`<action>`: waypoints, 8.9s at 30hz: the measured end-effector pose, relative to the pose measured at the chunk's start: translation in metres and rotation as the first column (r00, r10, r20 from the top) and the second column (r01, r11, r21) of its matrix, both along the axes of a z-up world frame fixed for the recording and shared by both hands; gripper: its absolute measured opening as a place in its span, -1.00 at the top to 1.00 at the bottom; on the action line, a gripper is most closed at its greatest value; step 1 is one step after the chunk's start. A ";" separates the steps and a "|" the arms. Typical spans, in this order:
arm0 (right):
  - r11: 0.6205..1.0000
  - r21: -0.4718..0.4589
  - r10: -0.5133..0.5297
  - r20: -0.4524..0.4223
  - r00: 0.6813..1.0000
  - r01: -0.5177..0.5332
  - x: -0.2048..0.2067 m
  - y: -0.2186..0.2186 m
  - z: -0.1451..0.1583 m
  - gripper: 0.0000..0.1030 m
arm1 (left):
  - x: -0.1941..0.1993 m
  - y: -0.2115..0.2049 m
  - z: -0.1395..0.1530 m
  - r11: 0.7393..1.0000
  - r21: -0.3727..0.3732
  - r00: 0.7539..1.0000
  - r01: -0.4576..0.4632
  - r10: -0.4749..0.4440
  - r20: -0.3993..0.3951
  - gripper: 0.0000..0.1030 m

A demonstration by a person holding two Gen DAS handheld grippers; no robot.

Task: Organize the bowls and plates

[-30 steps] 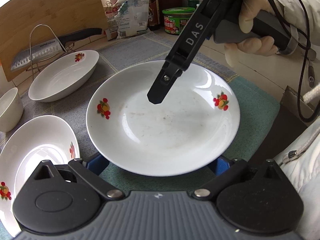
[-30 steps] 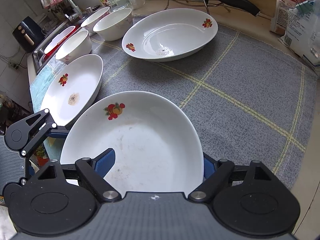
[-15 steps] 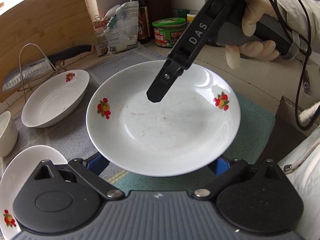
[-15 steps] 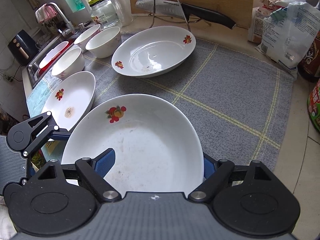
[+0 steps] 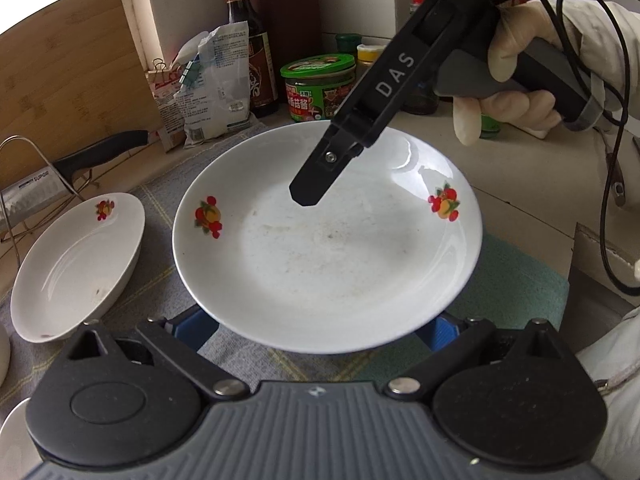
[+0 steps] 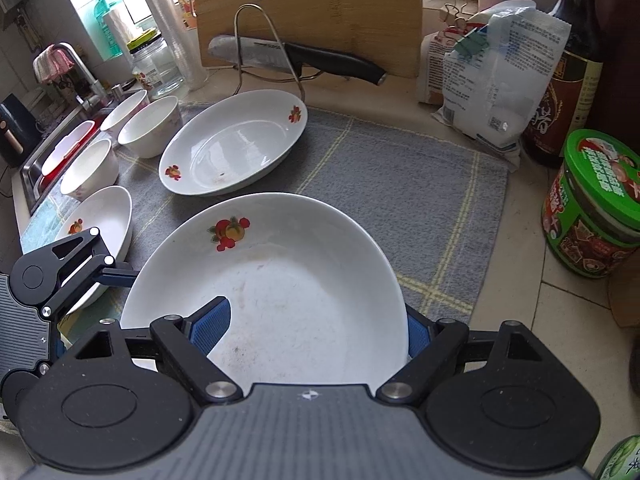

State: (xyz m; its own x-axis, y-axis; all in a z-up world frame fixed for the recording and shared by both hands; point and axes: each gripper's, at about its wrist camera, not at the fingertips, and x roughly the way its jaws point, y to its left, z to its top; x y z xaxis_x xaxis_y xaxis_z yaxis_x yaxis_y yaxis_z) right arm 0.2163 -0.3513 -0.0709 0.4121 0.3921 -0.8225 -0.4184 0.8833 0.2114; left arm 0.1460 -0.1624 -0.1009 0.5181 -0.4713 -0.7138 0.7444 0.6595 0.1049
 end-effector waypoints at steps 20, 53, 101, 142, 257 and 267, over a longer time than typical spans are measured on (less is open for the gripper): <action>0.993 -0.018 -0.112 0.016 0.994 0.113 0.037 -0.029 -0.025 -0.75 | 0.040 -0.028 -0.013 1.000 -0.027 1.000 -0.014 0.014 0.003 -0.96; 0.986 -0.040 -0.158 0.036 0.987 0.159 0.039 -0.028 -0.036 -1.00 | 0.045 -0.031 -0.020 0.999 -0.007 0.999 -0.053 0.053 -0.010 -0.98; 0.996 -0.050 -0.058 0.218 0.974 0.070 -0.086 0.132 0.011 -1.00 | -0.099 0.139 0.040 0.849 -0.176 0.860 -0.498 0.509 0.025 -0.99; 0.987 -0.062 0.148 0.005 0.989 -0.147 -0.054 0.260 -0.048 -1.00 | -0.074 0.232 -0.008 0.928 -0.035 0.926 -0.371 0.367 -0.086 -0.99; 0.982 0.117 0.170 -0.237 0.957 -0.145 0.016 0.214 -0.007 -1.00 | -0.030 0.208 0.022 0.998 -0.064 0.999 0.015 -0.018 -0.050 -0.97; 0.985 0.121 0.146 -0.208 0.967 -0.122 0.013 0.167 0.006 -1.00 | -0.021 0.163 0.033 0.997 -0.064 0.998 0.040 -0.043 -0.050 -0.98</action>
